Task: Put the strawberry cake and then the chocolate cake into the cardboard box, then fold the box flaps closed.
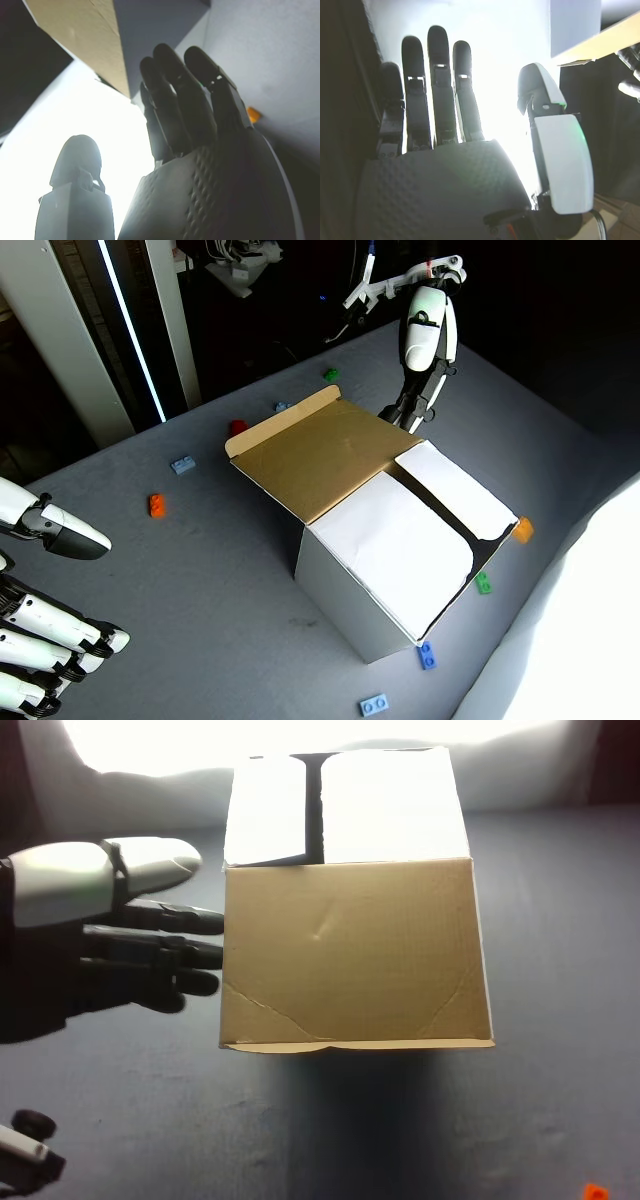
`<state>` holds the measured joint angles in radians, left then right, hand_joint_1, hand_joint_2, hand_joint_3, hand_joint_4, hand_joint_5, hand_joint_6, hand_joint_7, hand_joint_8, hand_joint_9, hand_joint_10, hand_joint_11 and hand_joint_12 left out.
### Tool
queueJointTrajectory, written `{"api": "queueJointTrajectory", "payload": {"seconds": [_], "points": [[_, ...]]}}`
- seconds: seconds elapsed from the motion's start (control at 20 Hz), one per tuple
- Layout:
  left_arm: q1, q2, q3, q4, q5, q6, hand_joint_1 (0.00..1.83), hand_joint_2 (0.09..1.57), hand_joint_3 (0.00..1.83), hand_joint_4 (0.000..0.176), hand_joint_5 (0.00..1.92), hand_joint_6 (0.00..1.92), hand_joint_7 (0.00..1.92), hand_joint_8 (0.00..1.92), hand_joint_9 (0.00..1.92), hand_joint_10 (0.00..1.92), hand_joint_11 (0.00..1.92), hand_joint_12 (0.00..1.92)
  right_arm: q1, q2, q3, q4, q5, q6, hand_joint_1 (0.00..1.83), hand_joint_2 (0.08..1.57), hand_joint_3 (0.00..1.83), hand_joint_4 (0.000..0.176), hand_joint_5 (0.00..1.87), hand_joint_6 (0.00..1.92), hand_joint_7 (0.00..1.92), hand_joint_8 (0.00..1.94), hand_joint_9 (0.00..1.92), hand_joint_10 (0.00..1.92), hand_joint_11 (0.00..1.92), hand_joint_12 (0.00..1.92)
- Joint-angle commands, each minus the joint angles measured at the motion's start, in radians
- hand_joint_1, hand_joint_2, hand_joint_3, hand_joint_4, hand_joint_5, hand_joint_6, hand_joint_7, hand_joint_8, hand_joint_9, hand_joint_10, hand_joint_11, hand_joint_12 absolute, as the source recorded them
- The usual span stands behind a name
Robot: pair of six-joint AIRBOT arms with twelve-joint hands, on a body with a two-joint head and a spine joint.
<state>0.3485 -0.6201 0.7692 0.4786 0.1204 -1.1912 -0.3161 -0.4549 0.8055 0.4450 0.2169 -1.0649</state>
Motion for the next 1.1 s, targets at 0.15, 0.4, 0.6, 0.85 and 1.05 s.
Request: {"api": "queueJointTrajectory", "payload": {"seconds": [0.15,0.4,0.6,0.85,1.05], "points": [[0.017,0.008,-0.03,-0.003,-0.082,-0.022,0.38,1.17,0.0,0.0,0.57,0.0,0.77,0.01,0.53,0.67,0.09,1.52,0.008,0.015,0.001,0.001,0.09,-0.004,0.32,1.26,0.0,0.0,0.5,0.62,0.76,0.26,0.46,0.98,0.06,1.58],[0.028,0.009,-0.034,-0.003,-0.119,-0.043,0.37,1.17,0.0,0.0,0.58,0.01,0.77,0.01,0.54,0.67,0.13,1.51,0.008,0.015,0.0,0.001,0.083,-0.005,0.3,1.26,0.0,0.0,0.54,0.56,0.74,0.29,0.46,0.97,0.07,1.55],[0.01,0.009,-0.017,-0.002,-0.185,-0.066,0.38,1.17,0.0,0.0,0.58,0.0,0.77,0.0,0.54,0.67,0.12,1.52,0.008,0.015,0.0,0.001,0.083,-0.007,0.31,1.26,0.0,0.0,0.52,0.55,0.74,0.3,0.46,0.97,0.07,1.54],[-0.034,-0.002,0.017,-0.002,-0.234,-0.065,0.38,1.17,0.0,0.0,0.58,0.0,0.76,0.0,0.54,0.67,0.13,1.51,0.008,0.015,0.0,0.001,0.08,-0.008,0.31,1.26,0.0,0.0,0.51,0.57,0.73,0.33,0.45,0.98,0.07,1.55],[-0.059,-0.018,0.047,0.039,-0.254,-0.065,0.37,1.17,0.0,0.0,0.59,0.0,0.76,0.0,0.54,0.67,0.14,1.51,0.008,0.015,0.0,0.001,0.079,-0.008,0.31,1.26,0.0,0.0,0.52,0.57,0.72,0.33,0.45,0.98,0.07,1.53]]}}
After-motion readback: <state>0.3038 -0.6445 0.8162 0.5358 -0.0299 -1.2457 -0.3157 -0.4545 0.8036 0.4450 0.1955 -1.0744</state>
